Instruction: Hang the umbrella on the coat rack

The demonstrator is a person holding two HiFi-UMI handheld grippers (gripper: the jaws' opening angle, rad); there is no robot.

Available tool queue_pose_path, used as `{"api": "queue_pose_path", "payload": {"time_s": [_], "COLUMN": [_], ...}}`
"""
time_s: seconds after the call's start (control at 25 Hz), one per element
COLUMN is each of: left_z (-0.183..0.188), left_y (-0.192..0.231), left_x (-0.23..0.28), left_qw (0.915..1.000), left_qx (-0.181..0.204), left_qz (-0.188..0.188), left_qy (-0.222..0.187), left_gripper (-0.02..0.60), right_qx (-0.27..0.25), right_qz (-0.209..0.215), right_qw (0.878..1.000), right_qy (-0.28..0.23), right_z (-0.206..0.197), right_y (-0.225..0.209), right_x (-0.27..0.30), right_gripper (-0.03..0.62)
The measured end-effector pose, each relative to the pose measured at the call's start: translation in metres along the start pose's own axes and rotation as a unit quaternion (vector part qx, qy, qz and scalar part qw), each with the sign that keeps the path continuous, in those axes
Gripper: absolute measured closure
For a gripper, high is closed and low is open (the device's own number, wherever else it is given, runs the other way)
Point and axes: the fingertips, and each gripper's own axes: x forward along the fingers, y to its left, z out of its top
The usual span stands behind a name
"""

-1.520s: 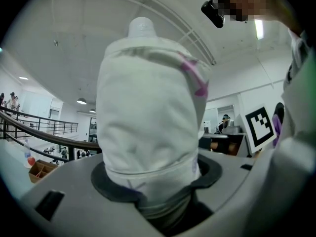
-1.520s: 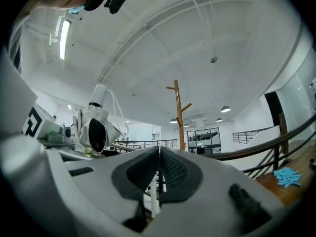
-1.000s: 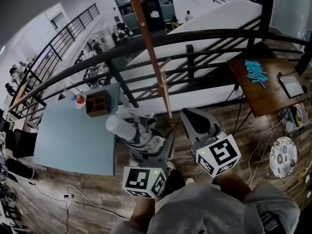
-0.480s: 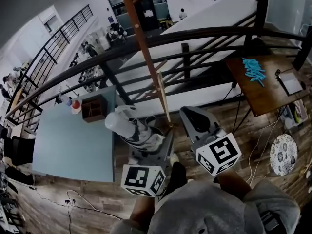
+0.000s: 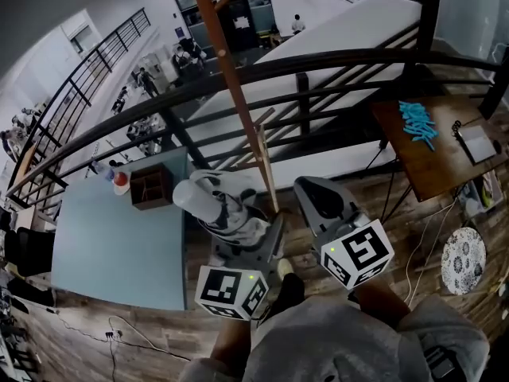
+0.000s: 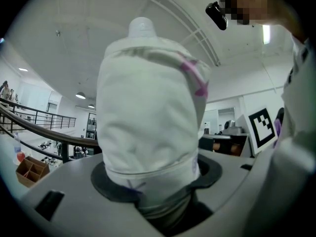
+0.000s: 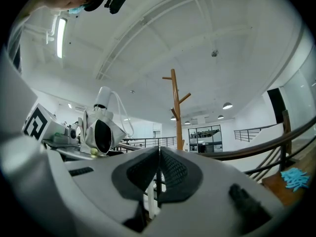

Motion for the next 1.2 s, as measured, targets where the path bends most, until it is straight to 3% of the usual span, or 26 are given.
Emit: {"api": "queue_pose_path", "payload": {"time_s": [0.4,0.88,1.04,1.2], "left_z": [0.009,0.019,0.025,0.031], "left_y": [0.026,0.061,0.08,0.097], "left_x": [0.047,0.088,0.098,0.111], "left_qw": [0.9995,0.9982,0.9979,0.9981], "left_qx": [0.025,0.004,-0.02,-0.017], "left_qz": [-0.011,-0.06,-0.061,-0.059], "left_qy": [0.013,0.002,-0.008,-0.009], "left_gripper": [0.296,0.298,0.298,0.298], "right_qx": [0.001,0.0,-0.002,-0.003], "right_qz": [0.008,0.011,0.012,0.004], "right_qw": [1.0,1.0,1.0,1.0], "right_qy": [-0.001,0.003,0.011,0.016], "right_z": [0.001,-0.004,-0.007,-0.008], "right_y": [-0.027,-0.049,-0.054,-0.064], "right_x": [0.047,0.105,0.124,0.14], "right_gripper": [0.569,0.569,0.569,0.569]}}
